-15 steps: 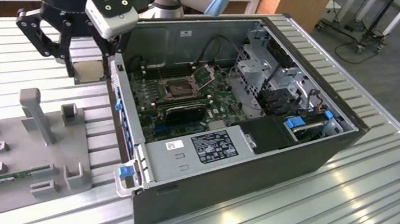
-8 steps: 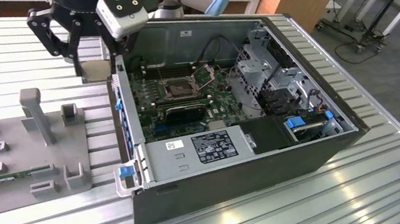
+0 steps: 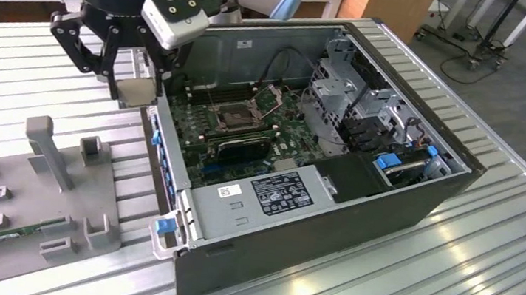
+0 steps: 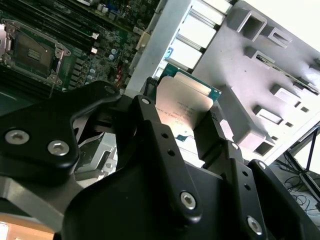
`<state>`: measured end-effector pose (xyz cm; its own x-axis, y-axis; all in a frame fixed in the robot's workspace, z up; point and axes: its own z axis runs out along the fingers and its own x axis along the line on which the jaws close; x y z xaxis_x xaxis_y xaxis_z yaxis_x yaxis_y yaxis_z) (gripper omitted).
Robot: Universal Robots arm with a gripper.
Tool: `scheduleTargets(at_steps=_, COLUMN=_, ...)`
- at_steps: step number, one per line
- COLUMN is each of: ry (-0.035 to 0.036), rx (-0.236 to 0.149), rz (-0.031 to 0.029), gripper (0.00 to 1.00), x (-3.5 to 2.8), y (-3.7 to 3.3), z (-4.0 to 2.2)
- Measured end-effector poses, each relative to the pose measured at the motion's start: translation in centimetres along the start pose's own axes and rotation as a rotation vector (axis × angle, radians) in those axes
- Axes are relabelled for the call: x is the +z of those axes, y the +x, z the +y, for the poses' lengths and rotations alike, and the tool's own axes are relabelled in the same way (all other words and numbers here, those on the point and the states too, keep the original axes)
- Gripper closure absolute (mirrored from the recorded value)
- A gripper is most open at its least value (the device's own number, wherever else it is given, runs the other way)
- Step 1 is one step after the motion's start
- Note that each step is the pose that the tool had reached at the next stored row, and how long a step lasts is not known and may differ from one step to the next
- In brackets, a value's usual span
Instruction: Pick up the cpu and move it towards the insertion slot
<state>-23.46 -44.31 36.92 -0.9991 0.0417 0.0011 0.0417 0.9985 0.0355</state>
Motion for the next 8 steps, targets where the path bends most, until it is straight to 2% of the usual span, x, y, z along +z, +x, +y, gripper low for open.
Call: scheduleTargets(at_steps=8, ry=0.0001, rx=0.0, rz=0.0, gripper=0.45, x=0.0, y=-1.22, z=0.05)
